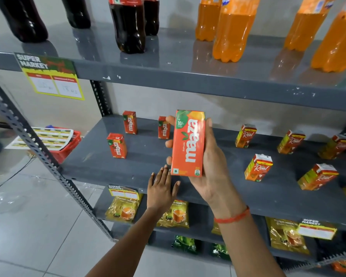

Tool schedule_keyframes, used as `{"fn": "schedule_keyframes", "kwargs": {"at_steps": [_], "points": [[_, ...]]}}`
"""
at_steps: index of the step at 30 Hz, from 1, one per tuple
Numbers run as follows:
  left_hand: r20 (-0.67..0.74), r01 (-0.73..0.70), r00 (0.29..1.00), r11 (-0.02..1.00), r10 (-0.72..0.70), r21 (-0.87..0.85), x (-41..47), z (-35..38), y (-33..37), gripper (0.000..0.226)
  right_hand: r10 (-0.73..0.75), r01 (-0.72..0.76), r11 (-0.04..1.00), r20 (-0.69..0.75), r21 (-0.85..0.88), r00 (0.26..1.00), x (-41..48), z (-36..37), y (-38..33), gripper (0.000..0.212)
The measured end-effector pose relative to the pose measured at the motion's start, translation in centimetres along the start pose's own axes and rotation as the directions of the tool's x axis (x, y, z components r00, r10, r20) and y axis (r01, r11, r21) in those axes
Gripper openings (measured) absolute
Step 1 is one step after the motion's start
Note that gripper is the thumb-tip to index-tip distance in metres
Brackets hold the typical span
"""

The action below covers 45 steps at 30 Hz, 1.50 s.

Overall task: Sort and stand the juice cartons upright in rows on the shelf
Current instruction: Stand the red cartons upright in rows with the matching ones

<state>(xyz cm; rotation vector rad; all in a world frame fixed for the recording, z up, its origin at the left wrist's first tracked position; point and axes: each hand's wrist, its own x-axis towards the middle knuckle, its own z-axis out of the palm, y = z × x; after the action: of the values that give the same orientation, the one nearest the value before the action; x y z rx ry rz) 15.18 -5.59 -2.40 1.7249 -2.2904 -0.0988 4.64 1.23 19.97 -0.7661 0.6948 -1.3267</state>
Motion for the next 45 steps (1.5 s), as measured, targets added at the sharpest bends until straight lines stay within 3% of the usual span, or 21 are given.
{"fn": "schedule_keyframes", "kwargs": {"at_steps": [6, 12, 15, 18, 30, 34, 36, 37, 39, 40, 42, 43, 45], "points": [[-0.024, -0.014, 1.000, 0.999, 0.013, -0.035, 0.1, 0.0, 0.1, 0.067, -0.013, 0.014, 0.994, 0.004, -0.108, 1.000, 0.6, 0.0, 0.0, 0.039], [-0.013, 0.005, 1.000, 0.997, -0.006, -0.073, 0.0, -0.4, 0.2, 0.073, -0.039, -0.003, 0.947, -0.127, -0.320, 0.991, 7.0, -2.0, 4.1, 0.008], [-0.009, 0.007, 1.000, 0.997, -0.008, -0.080, 0.1, 0.0, 0.2, 0.068, -0.079, 0.016, 0.841, -0.093, -0.541, 0.993, 11.7, -3.9, 7.3, 0.025], [-0.002, 0.002, 1.000, 0.997, -0.002, -0.078, 0.1, -0.1, 0.1, 0.067, -0.037, -0.025, 0.765, -0.084, -0.643, 0.996, 15.2, -5.3, 10.3, 0.031], [-0.057, -0.039, 0.998, 0.999, 0.037, -0.038, 0.2, 0.5, -0.2, 0.059, 0.169, -0.166, 0.682, -0.068, -0.712, 0.983, 17.6, -5.8, 13.1, 0.046], [-0.068, -0.042, 0.997, 0.999, 0.040, -0.024, 0.2, 0.7, -0.2, 0.058, 0.183, -0.128, 0.657, -0.007, -0.743, 0.983, 16.7, -7.0, 11.2, 0.063], [-0.069, -0.038, 0.997, 0.999, 0.036, -0.030, 0.1, 0.7, -0.2, 0.058, -0.022, -0.086, 0.598, -0.123, -0.797, 0.992, 16.0, -8.9, 9.9, 0.055], [-0.071, -0.037, 0.997, 0.999, 0.034, -0.034, 0.1, 0.6, -0.2, 0.058, -0.194, -0.078, 0.546, -0.216, -0.834, 0.957, 15.7, -10.3, 9.2, 0.046], [-0.072, -0.035, 0.997, 0.999, 0.032, -0.035, 0.1, 0.6, -0.1, 0.058, -0.519, -0.168, 0.339, -0.332, -0.926, 0.788, 14.9, -13.3, 7.8, 0.037], [-0.069, -0.033, 0.997, 0.999, 0.031, -0.032, 0.1, 0.6, -0.1, 0.058, -0.577, -0.293, 0.238, -0.378, -0.926, 0.724, 14.6, -14.7, 7.3, 0.045], [-0.069, -0.031, 0.997, 0.999, 0.029, -0.026, 0.1, 0.6, -0.1, 0.058, -0.474, -0.555, 0.186, -0.569, -0.811, 0.672, 14.1, -16.5, 6.8, 0.073], [-0.068, -0.028, 0.997, 0.999, 0.026, -0.028, 0.1, 0.6, -0.1, 0.058, -0.392, -0.625, 0.198, -0.646, -0.755, 0.656, 13.8, -16.8, 6.6, 0.083], [-0.067, -0.023, 0.998, 0.999, 0.021, -0.029, 0.1, 0.5, -0.1, 0.059, -0.264, -0.657, 0.241, -0.700, -0.714, 0.664, 13.9, -17.2, 6.5, 0.082]]}}
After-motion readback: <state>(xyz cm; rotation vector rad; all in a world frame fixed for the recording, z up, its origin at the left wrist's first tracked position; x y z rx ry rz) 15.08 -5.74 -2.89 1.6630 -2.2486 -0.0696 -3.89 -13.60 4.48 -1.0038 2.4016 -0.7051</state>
